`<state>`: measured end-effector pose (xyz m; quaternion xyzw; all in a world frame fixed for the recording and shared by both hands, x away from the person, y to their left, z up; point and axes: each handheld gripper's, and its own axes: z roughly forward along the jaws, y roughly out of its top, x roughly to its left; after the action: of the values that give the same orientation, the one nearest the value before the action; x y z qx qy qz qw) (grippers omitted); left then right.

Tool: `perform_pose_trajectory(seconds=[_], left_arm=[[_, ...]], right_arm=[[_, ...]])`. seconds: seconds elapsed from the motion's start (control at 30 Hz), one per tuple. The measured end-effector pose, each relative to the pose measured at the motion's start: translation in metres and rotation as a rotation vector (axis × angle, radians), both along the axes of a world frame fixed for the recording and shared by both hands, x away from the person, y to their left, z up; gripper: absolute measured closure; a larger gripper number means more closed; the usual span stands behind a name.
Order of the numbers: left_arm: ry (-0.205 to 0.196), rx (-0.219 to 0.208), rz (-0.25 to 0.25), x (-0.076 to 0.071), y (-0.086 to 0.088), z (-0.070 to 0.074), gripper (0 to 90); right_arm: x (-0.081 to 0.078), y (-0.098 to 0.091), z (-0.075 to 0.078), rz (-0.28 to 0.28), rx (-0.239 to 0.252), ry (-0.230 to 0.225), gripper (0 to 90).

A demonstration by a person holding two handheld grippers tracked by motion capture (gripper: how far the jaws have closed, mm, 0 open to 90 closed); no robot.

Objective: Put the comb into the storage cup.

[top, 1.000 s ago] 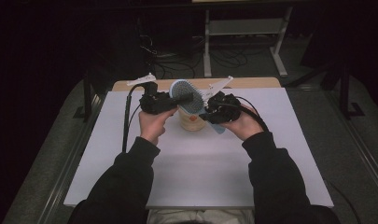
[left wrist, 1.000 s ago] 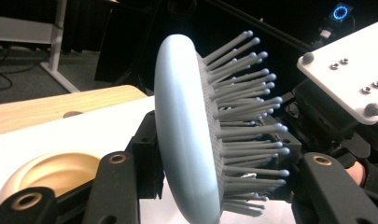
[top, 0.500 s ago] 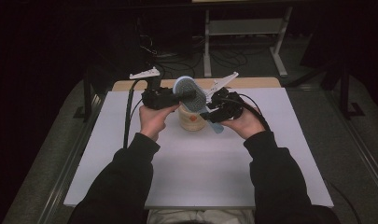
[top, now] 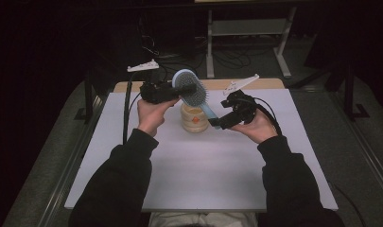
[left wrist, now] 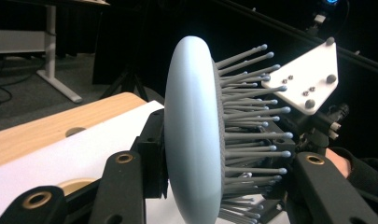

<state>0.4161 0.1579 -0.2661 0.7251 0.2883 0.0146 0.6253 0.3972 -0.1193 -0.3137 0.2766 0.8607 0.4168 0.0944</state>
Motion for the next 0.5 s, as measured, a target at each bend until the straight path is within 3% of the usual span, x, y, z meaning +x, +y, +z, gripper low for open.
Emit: perform_pose_trajectory(seconds=[0.1, 0.5], left_arm=[[-0.014, 0.003, 0.003, 0.001, 0.001, 0.006, 54.4], [-0.040, 0.010, 0.037, 0.006, 0.009, 0.021, 54.3]], right_arm=[[0.000, -0.001, -0.004, -0.013, -0.005, 0.004, 0.0], [-0.005, -0.027, -0.014, -0.058, 0.052, -0.020, 0.0]])
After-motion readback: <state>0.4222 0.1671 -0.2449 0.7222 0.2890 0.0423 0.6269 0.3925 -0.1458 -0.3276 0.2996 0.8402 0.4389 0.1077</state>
